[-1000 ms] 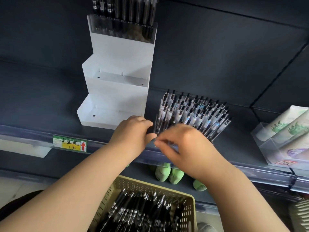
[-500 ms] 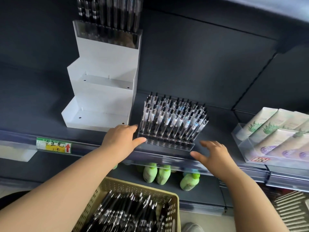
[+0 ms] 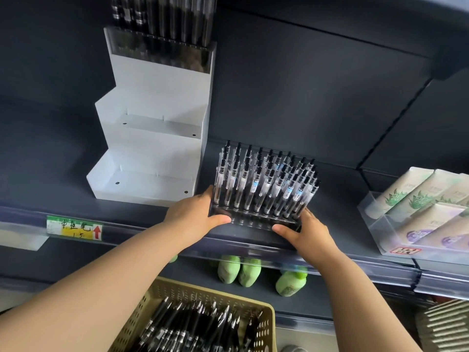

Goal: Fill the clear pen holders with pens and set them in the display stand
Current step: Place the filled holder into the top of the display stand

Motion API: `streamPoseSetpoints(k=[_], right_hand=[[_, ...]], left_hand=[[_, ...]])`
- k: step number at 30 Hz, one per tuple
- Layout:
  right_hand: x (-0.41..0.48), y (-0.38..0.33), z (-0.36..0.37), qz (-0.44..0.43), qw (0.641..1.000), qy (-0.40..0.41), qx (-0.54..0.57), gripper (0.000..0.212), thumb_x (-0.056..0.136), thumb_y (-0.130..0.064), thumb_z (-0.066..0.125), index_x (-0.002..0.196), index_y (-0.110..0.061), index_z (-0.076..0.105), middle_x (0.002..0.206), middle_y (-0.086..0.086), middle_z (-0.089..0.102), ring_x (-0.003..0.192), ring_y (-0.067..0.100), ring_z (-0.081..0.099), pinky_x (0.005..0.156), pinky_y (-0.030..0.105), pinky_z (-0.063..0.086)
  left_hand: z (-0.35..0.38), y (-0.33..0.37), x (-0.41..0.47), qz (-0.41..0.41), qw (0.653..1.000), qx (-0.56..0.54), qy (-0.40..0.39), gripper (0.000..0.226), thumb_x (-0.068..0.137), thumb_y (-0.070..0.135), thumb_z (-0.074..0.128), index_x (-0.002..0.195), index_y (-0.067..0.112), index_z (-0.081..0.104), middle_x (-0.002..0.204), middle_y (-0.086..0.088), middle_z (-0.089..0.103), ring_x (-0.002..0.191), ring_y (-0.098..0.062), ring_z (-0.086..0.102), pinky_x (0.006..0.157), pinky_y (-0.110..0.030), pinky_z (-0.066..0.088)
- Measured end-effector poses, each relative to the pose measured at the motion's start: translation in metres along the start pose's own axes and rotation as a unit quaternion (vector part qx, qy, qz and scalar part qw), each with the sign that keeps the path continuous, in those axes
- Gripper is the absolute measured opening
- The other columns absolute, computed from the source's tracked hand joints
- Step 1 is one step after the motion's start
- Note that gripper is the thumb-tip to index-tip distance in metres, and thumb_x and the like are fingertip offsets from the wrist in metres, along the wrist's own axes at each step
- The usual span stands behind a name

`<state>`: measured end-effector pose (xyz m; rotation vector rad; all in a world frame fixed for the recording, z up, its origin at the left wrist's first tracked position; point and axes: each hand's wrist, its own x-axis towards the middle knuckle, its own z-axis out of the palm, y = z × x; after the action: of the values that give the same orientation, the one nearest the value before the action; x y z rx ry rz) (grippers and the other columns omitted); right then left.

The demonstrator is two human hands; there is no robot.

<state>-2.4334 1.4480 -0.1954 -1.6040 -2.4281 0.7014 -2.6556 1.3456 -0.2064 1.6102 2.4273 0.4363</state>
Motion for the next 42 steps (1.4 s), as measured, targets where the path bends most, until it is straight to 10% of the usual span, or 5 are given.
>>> streamPoseSetpoints(k=[6,14,22,42], right_hand=[[-0.01,-0.005,-0.006,0.019,0.996,0.028,0.081,0.044,0.077,-0.053,0.066,0.102,-0.021,0.047,0.095,-0.005,0.059,0.106,0.029,0.053,0.091,0.042,0.044],[-0.027,-0.015,-0.033,-0.05,0.992,0.069,0.096,0.029,0.077,-0.05,0.067,0.092,-0.038,0.046,0.101,-0.007,0.058,0.105,0.023,0.054,0.099,0.045,0.038],[-0.023,-0.009,-0.016,-0.011,0.999,0.022,0.027,0.046,0.078,-0.056,0.063,0.1,-0.018,0.052,0.103,0.001,0.059,0.105,0.025,0.053,0.097,0.041,0.038],[-0.012,-0.016,-0.028,-0.081,0.994,0.069,0.0,0.04,0.071,-0.066,0.06,0.079,-0.032,0.04,0.076,-0.01,0.046,0.073,0.009,0.034,0.08,0.032,0.029]], left_hand=[[-0.006,0.001,0.001,0.027,0.994,-0.102,0.024,0.059,0.082,0.057,0.056,0.13,0.036,0.029,0.085,0.01,0.058,0.061,-0.009,0.045,0.052,-0.023,0.034],[-0.028,0.007,-0.006,0.066,0.987,-0.141,0.048,0.059,0.082,0.054,0.058,0.131,0.037,0.03,0.115,0.007,0.062,0.084,-0.014,0.056,0.07,-0.025,0.045],[-0.012,-0.002,-0.013,0.029,0.996,-0.087,0.023,0.053,0.081,0.059,0.057,0.123,0.035,0.035,0.07,0.021,0.044,0.06,-0.001,0.044,0.048,-0.019,0.032],[-0.034,-0.005,-0.013,0.019,0.996,-0.074,0.038,0.052,0.078,0.064,0.056,0.12,0.04,0.038,0.089,0.014,0.06,0.064,-0.004,0.049,0.05,-0.021,0.036]])
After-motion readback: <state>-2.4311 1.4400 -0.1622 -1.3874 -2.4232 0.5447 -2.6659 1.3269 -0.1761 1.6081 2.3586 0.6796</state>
